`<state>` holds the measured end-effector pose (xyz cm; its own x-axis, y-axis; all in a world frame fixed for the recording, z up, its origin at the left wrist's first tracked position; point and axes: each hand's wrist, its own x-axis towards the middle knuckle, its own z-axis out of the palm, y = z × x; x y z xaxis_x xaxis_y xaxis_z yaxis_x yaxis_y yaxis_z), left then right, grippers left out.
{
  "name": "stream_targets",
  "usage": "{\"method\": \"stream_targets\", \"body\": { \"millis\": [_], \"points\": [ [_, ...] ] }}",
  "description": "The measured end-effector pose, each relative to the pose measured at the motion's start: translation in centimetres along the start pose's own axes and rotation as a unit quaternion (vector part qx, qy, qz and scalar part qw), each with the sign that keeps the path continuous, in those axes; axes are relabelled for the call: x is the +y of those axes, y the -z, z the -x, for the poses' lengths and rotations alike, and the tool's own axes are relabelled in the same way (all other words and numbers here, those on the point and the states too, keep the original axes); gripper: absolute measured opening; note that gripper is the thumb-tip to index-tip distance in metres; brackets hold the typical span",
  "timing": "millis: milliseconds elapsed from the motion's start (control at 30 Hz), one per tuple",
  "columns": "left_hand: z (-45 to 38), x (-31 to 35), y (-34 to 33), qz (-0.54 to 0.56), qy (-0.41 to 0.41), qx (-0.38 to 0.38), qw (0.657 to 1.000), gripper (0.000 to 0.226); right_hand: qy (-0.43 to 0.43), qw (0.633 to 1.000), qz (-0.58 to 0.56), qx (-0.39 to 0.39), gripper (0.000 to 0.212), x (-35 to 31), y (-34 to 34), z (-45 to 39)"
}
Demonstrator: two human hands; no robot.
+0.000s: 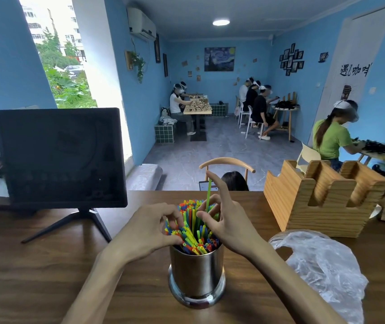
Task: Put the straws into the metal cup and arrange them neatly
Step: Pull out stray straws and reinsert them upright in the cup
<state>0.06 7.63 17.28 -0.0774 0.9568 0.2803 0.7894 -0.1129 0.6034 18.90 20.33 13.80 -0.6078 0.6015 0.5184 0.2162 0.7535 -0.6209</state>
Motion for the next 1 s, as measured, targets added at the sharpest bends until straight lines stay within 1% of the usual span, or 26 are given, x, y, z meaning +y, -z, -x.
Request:
{"method": "stream_targets", "body": {
  "millis": [100, 267, 433, 500, 600, 633, 667, 767, 867, 1000],
  "points": [
    [0.1, 0.0, 0.1, 0.005, 0.001, -0.006, 1.0, 0.026, -0.007, 1.0, -0.006, -0.005, 0.098, 0.0, 0.1, 0.1],
    [0.1, 0.3, -0.1, -0.006, -0.028, -0.007, 1.0, 0.022, -0.015, 1.0, 0.002, -0.009, 0.096, 0.1, 0.0, 0.1],
    [0.1, 0.4, -0.1, 0.004, -0.022, -0.007, 1.0, 0.02, -0.026, 0.999, 0.024, -0.008, 0.09, 0.3, -0.1, 0.2],
    [0.2, 0.5, 0.1, 0.004, -0.03, 0.002, 1.0, 0.019, -0.027, 0.999, 0.023, -0.006, 0.075, 0.3, 0.1, 0.3],
    [0.1, 0.5, 0.5, 0.016, -0.054, 0.035, 0.998, 0.017, -0.02, 0.999, 0.041, -0.007, 0.032, 0.1, 0.1, 0.4],
    [0.0, 0.5, 0.7, 0.02, -0.061, 0.047, 0.997, 0.017, -0.021, 0.999, 0.045, -0.01, 0.021, 0.1, 0.0, 0.4],
    [-0.1, 0.4, 0.7, 0.024, -0.065, 0.058, 0.996, 0.017, -0.025, 0.998, 0.047, -0.015, 0.015, 0.1, 0.0, 0.4],
    [-0.1, 0.0, 0.4, 0.032, -0.048, 0.064, 0.996, 0.015, -0.037, 0.998, 0.04, -0.026, 0.013, 0.0, 0.1, 0.2],
    [0.1, -0.3, 0.0, 0.034, -0.028, 0.063, 0.997, 0.013, -0.018, 0.999, 0.022, -0.025, 0.014, -0.3, 0.4, 0.4],
    [0.2, 0.1, -0.2, 0.048, -0.025, 0.057, 0.997, 0.012, 0.017, 0.998, 0.018, -0.052, 0.029, -1.0, 0.4, 1.0]
  ]
}}
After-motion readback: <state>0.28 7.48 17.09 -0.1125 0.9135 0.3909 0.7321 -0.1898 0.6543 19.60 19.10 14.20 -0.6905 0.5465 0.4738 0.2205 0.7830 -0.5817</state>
